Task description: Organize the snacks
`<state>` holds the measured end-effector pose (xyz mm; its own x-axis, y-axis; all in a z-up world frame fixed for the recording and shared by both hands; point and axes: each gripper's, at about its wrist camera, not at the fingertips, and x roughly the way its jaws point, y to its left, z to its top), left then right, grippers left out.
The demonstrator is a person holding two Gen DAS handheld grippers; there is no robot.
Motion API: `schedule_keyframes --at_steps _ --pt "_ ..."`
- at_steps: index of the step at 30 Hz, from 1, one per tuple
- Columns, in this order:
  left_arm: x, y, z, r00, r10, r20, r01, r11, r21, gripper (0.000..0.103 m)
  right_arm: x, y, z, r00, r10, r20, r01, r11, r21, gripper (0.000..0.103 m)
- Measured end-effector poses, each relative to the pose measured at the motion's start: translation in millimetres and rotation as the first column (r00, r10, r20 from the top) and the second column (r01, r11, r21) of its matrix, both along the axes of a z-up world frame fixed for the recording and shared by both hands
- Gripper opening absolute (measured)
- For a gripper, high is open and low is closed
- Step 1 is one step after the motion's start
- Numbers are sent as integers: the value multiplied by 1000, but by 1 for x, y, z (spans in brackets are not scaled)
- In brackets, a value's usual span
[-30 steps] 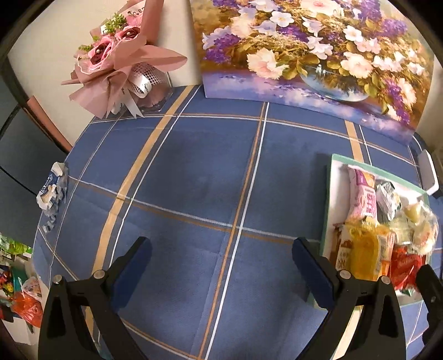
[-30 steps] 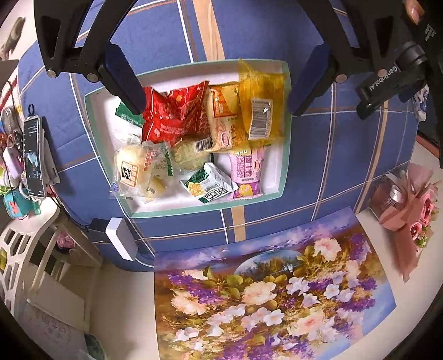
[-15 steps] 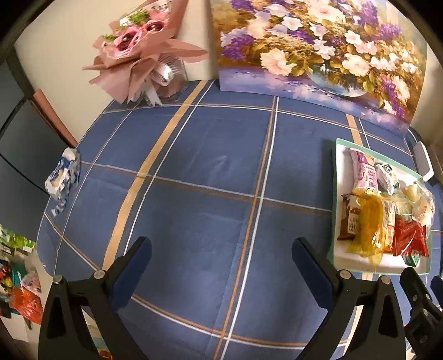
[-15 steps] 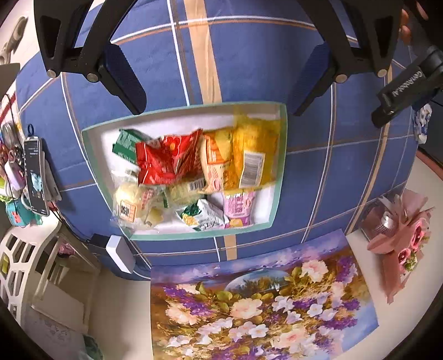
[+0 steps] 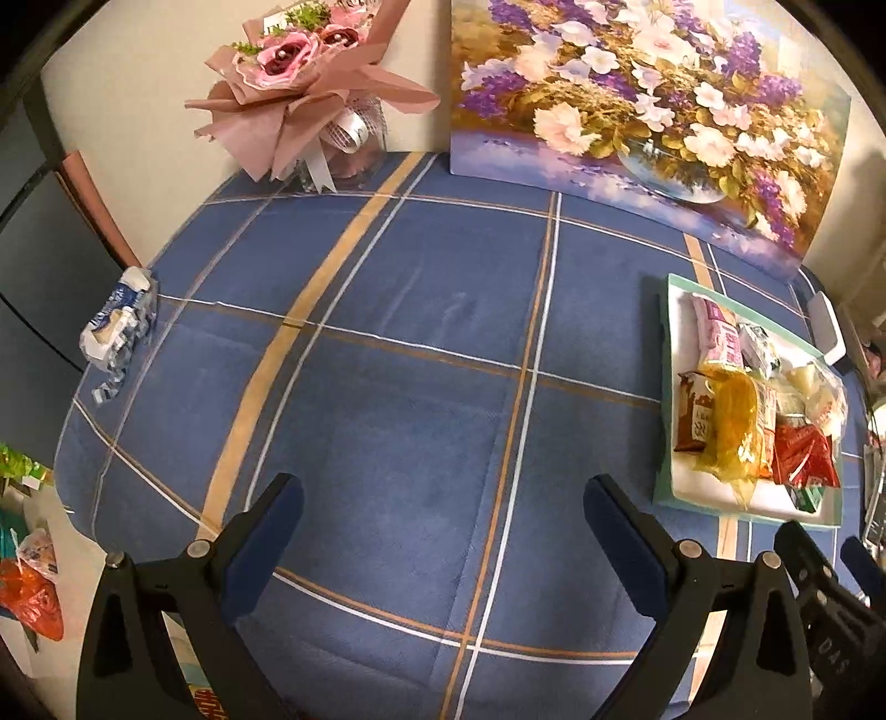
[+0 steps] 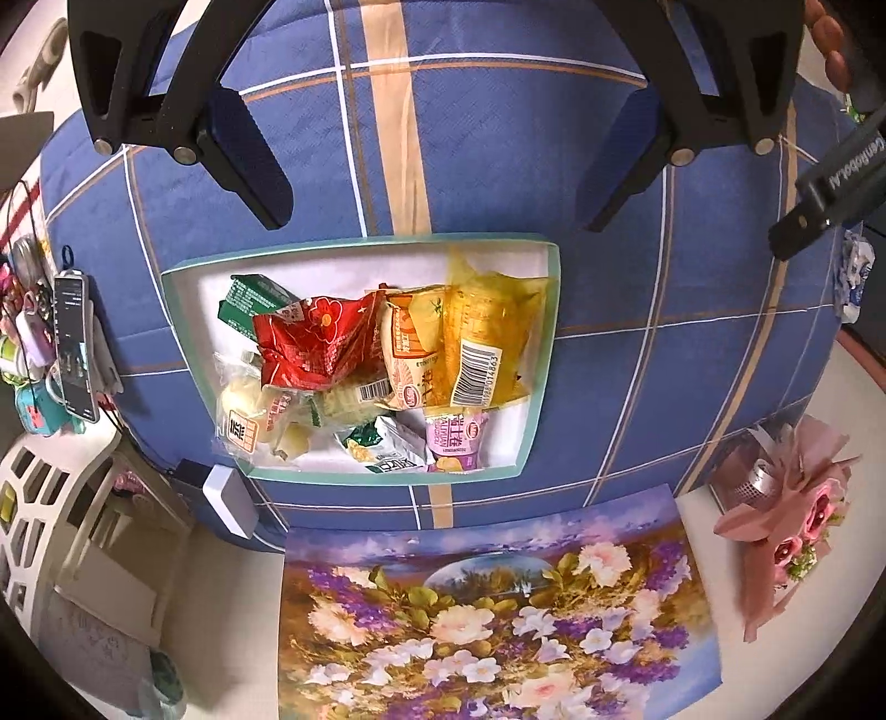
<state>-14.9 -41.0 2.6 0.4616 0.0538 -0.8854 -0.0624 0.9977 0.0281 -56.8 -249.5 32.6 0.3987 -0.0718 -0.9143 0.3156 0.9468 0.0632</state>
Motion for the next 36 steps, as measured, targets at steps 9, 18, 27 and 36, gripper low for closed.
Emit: schedule_keyframes --at_steps 9,18,27,36 --pt "6 -2 -11 1000 -4 -30 3 1000 -11 101 3 -5 -3 1000 -12 1 12 1000 0 103" --pt "9 -5 -15 999 -16 -45 15 1000 -12 101 4 -9 -6 1000 -18 -1 18 1000 5 103" --pt "11 -6 -17 999 -12 -52 11 1000 -6 101 4 -8 -8 1000 -16 -6 16 1000 8 103" --pt "12 -8 -18 998 -12 -56 12 1000 11 101 4 -12 -8 1000 -20 -1 20 1000 18 103"
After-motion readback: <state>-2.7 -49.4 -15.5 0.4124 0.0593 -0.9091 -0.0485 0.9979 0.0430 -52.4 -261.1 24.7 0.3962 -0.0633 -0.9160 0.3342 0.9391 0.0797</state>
